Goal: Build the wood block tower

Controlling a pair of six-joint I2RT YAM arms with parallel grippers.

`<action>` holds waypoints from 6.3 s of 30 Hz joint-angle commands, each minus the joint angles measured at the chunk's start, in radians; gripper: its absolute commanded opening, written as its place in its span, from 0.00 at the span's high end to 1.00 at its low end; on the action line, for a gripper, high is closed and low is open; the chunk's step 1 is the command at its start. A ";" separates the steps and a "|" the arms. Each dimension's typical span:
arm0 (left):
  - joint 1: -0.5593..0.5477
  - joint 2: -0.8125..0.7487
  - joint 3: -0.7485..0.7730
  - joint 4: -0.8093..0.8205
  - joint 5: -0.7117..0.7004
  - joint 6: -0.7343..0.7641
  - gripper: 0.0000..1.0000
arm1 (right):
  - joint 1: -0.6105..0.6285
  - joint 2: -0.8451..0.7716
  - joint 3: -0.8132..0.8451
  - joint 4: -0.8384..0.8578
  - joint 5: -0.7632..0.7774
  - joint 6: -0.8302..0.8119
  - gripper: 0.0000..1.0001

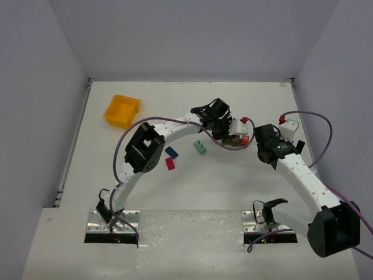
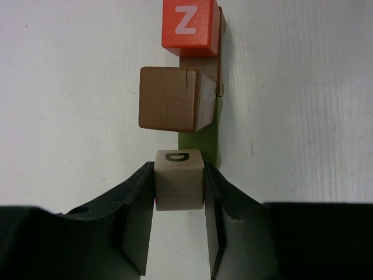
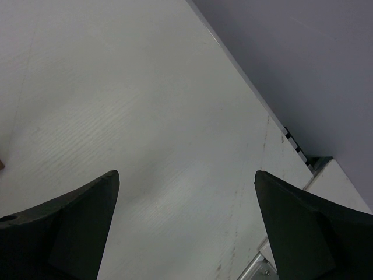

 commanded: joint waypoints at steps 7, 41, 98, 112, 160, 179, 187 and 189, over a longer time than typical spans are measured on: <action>-0.034 -0.015 -0.019 0.052 -0.012 0.006 0.91 | 0.003 0.013 0.054 -0.062 0.071 0.072 0.01; -0.036 -0.013 -0.040 0.073 -0.032 0.017 0.79 | 0.003 -0.011 0.041 -0.054 0.064 0.084 0.01; -0.046 -0.016 -0.034 0.043 -0.019 0.018 0.69 | 0.003 0.023 0.053 -0.063 0.063 0.075 0.01; -0.047 -0.015 -0.030 0.048 -0.016 0.006 0.69 | 0.003 0.023 0.053 -0.064 0.061 0.074 0.01; -0.049 -0.012 -0.042 0.084 -0.042 0.034 0.62 | 0.003 0.032 0.057 -0.060 0.058 0.056 0.01; -0.053 -0.009 -0.043 0.114 -0.050 0.018 0.62 | 0.003 0.034 0.058 -0.060 0.052 0.052 0.01; -0.055 -0.009 -0.045 0.124 -0.056 0.018 0.62 | 0.001 0.034 0.059 -0.059 0.046 0.050 0.01; -0.055 -0.009 -0.048 0.122 -0.057 0.020 0.62 | 0.003 0.034 0.060 -0.060 0.046 0.049 0.01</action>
